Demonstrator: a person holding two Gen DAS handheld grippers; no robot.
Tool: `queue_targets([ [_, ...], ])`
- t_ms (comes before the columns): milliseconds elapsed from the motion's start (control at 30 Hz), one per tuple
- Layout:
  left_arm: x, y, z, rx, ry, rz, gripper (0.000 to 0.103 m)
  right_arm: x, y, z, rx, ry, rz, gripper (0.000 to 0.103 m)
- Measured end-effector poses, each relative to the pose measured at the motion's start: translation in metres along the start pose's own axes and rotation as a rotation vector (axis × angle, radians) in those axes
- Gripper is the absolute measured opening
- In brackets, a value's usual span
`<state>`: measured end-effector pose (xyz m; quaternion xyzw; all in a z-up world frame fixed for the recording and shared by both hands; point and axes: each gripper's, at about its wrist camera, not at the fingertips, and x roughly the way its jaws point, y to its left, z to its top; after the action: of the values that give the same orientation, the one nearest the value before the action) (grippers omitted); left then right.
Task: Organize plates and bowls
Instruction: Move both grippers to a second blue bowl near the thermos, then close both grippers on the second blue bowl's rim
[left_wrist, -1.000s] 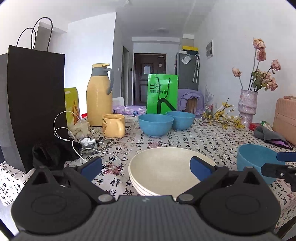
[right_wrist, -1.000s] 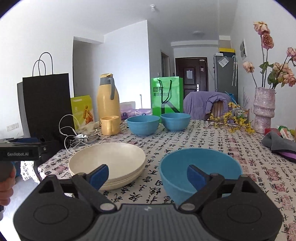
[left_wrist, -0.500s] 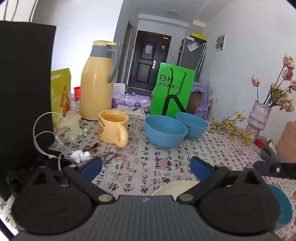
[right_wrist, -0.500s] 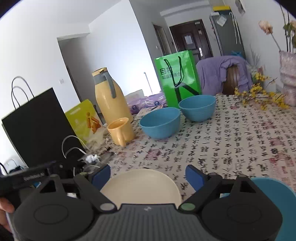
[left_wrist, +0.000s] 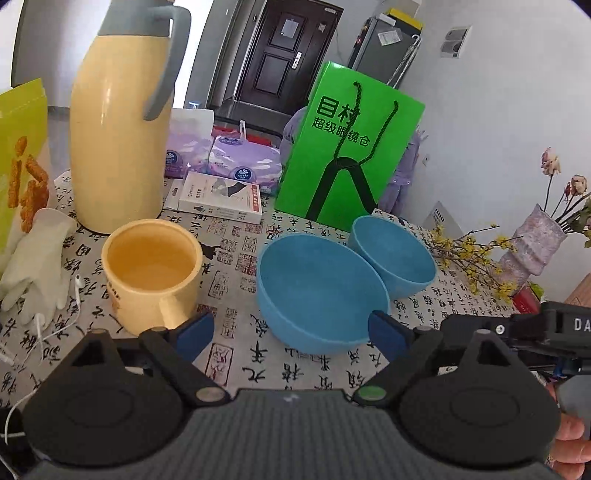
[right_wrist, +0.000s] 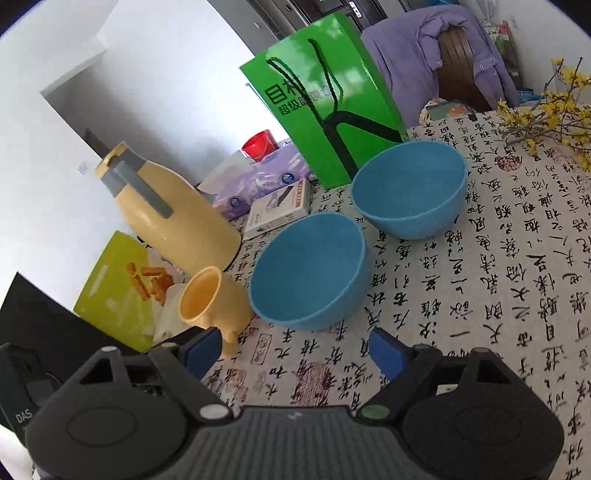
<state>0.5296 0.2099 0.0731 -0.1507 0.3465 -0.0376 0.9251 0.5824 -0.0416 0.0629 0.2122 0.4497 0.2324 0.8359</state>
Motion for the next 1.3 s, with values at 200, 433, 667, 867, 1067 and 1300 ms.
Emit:
queue_targets([
  [200, 0.056, 0.0, 0.023, -0.012, 0.07, 0.061, 0.068, 0.064, -0.027, 0.034, 0.075, 0.059, -0.061, 0.068],
  [433, 0.088, -0.002, 0.026, -0.009, 0.123, 0.082, 0.042, 0.109, -0.041, 0.037, 0.1, 0.106, -0.105, 0.04],
  [667, 0.099, 0.002, 0.021, -0.015, 0.17, 0.129, 0.012, 0.116, -0.032, 0.037, 0.041, 0.111, -0.149, 0.021],
  [867, 0.071, -0.001, 0.007, -0.01, 0.178, 0.112, 0.008, 0.097, -0.031, 0.027, 0.023, 0.104, -0.19, 0.01],
  [1067, 0.022, -0.013, -0.016, -0.002, 0.135, 0.102, 0.008, 0.059, -0.023, 0.002, -0.009, 0.069, -0.179, 0.008],
  [1300, -0.056, -0.04, -0.056, 0.036, -0.001, 0.132, 0.008, -0.004, 0.003, -0.051, -0.091, -0.021, -0.168, 0.008],
])
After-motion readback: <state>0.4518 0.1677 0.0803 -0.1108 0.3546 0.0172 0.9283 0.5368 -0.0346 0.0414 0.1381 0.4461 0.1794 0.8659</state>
